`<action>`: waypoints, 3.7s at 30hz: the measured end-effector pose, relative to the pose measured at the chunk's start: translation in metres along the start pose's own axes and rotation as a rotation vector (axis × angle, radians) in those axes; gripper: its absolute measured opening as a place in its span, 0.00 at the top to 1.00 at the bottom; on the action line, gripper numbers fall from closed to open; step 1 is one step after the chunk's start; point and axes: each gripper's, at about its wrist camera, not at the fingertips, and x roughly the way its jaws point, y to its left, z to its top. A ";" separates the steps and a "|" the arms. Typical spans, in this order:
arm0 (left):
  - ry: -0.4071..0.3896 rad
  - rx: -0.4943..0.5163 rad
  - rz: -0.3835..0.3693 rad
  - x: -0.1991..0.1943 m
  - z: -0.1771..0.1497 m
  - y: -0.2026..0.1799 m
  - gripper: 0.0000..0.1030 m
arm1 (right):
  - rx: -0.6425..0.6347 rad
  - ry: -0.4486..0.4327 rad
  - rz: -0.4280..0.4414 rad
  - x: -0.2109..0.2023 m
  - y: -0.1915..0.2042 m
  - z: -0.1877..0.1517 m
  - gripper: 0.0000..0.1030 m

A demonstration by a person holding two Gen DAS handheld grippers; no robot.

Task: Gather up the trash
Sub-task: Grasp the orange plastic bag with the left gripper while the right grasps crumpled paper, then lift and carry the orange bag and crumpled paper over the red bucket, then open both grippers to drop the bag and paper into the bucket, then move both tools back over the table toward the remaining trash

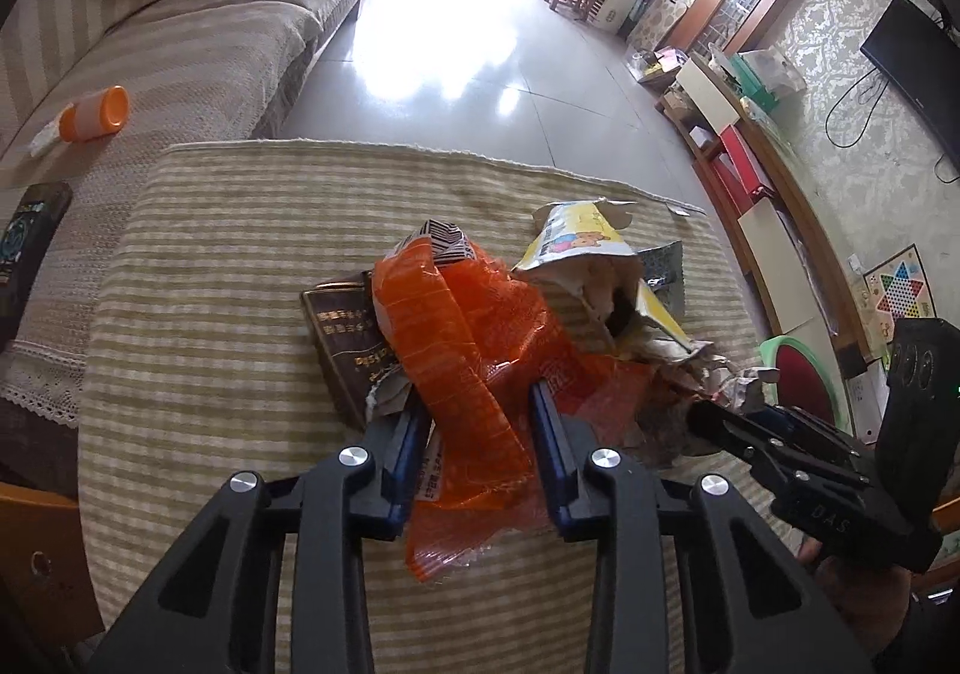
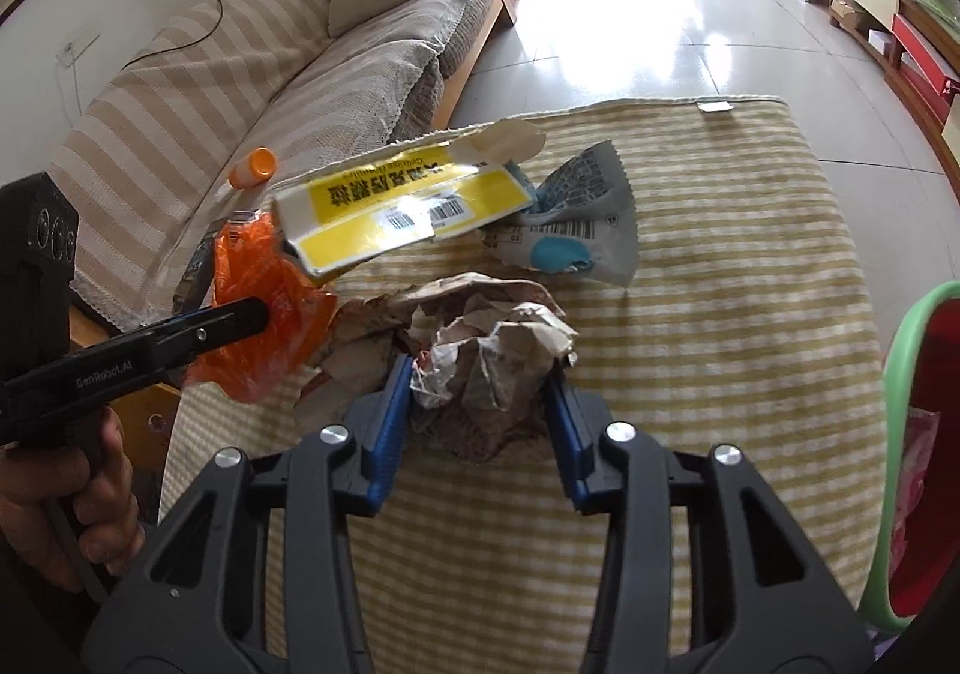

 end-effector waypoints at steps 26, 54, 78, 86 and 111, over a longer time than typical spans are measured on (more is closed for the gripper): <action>-0.165 0.064 0.019 -0.133 -0.070 -0.018 0.70 | -0.025 -0.159 0.008 -0.143 0.025 -0.053 0.60; -0.128 0.308 -0.105 -0.099 -0.045 -0.190 0.70 | 0.170 -0.317 -0.119 -0.230 -0.105 -0.063 0.60; 0.012 0.529 -0.229 0.005 -0.046 -0.357 0.70 | 0.308 -0.348 -0.243 -0.261 -0.245 -0.068 0.60; 0.028 0.549 -0.216 0.013 -0.046 -0.363 0.70 | 0.324 -0.345 -0.236 -0.252 -0.255 -0.063 0.60; -0.063 0.501 -0.159 -0.012 -0.033 -0.346 0.08 | 0.321 -0.334 -0.280 -0.251 -0.240 -0.057 0.05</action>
